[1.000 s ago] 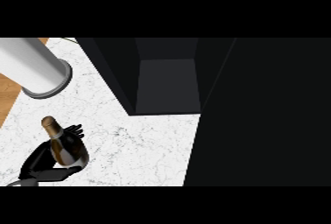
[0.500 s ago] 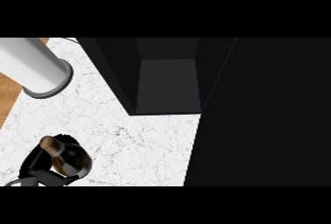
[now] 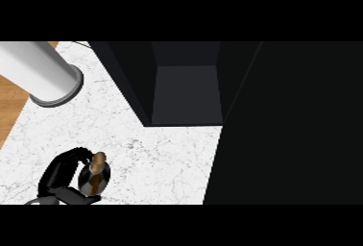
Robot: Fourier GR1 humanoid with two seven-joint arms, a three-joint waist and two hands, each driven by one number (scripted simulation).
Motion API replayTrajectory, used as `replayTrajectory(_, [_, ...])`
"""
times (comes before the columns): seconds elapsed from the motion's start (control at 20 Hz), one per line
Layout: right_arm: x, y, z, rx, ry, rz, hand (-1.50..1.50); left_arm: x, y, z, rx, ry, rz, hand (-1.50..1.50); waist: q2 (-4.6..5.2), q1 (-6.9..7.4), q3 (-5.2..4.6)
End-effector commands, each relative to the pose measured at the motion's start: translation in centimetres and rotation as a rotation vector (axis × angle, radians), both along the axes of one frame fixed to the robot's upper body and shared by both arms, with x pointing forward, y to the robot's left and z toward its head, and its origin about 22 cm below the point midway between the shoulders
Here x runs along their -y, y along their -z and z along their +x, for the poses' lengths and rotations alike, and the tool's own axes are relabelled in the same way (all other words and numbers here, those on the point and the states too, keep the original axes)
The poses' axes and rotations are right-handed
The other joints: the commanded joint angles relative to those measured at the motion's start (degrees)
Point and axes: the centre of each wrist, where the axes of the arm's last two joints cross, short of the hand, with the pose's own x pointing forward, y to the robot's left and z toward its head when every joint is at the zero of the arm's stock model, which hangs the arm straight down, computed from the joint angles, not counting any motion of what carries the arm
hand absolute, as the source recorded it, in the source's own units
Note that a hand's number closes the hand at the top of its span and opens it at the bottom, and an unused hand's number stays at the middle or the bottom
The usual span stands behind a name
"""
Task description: Pick up the wine, place it into the cabinet and close the cabinet
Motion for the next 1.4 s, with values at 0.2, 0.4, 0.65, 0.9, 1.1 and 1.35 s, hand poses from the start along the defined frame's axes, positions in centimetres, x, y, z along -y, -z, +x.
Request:
replayTrajectory(0.2, [1.8,-2.2,-3.2,0.074,0.012,0.035,-1.5,8.1,0.9,0.7,0.045,-0.025,-0.169,1.5,0.27,-0.05,-0.32])
replayTrajectory(0.4, [1.6,-2.0,-3.5,0.071,0.018,0.034,-1.5,9.7,-1.1,0.8,0.07,0.015,-0.182,1.5,0.18,0.32,-0.3])
replayTrajectory(0.65, [1.6,-1.0,-3.9,0.071,0.03,0.02,-1.5,12.7,-3.8,-1.0,0.091,0.033,-0.189,1.5,-0.03,0.39,-0.22])
replayTrajectory(0.9, [2.2,-2.0,-4.4,0.07,0.025,0.032,-1.5,14.2,-6.2,-0.9,0.076,0.076,-0.182,1.5,0.07,0.33,-0.27])
replayTrajectory(1.1, [2.4,-2.2,-4.0,0.077,0.018,0.032,-1.5,17.3,-7.7,1.1,0.111,0.054,-0.166,1.5,0.31,-0.01,-0.32])
replayTrajectory(1.35, [2.6,-1.8,-4.5,0.074,0.012,0.022,-1.5,19.2,-10.5,1.0,0.144,-0.007,-0.128,1.5,0.12,-0.27,-0.27])
